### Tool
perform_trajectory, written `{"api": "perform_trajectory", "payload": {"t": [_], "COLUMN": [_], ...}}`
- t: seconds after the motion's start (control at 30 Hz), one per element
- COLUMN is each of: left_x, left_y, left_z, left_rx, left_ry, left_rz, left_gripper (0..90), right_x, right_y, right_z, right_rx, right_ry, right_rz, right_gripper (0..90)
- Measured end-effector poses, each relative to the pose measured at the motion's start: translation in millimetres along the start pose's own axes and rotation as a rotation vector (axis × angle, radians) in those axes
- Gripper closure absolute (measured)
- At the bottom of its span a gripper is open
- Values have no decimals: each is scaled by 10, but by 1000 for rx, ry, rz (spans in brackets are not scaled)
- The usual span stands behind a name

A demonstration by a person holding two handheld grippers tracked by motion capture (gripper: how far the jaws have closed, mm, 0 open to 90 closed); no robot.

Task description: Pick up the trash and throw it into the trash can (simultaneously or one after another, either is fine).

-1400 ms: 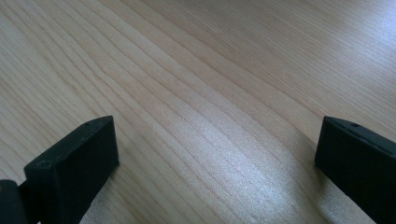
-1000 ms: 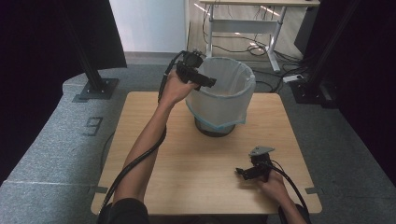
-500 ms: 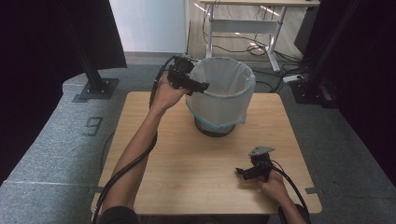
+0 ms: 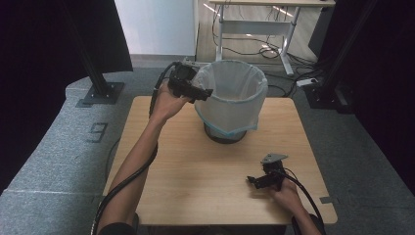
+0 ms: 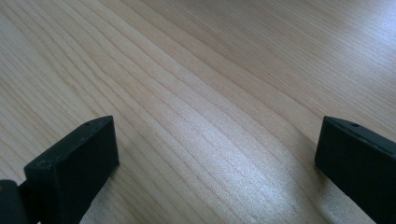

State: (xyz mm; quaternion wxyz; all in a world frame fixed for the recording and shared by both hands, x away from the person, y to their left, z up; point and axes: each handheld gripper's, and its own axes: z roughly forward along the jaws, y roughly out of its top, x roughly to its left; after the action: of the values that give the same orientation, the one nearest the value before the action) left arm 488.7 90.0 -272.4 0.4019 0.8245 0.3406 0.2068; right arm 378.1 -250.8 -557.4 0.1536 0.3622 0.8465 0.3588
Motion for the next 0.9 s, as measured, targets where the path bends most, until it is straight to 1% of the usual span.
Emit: {"api": "perform_trajectory", "payload": {"t": [0.2, 0.37, 0.63, 0.9], "left_x": [32, 87, 163, 202], "left_y": [-93, -178, -338, -465], "left_z": [-102, -180, -276, -332], "left_rx": [2, -6, -14, -2], "left_ry": [7, 3, 5, 18], "left_rz": [-3, -24, -17, -12], "left_gripper": [48, 53, 52, 51], "right_x": [1, 1, 0, 1], "right_y": [0, 0, 0, 0], "right_z": [0, 0, 1, 1], "right_rx": [-1, 0, -1, -1], "right_ry": [-1, 0, 0, 0], "right_rz": [0, 1, -1, -1], "right_gripper": [0, 0, 0, 0]}}
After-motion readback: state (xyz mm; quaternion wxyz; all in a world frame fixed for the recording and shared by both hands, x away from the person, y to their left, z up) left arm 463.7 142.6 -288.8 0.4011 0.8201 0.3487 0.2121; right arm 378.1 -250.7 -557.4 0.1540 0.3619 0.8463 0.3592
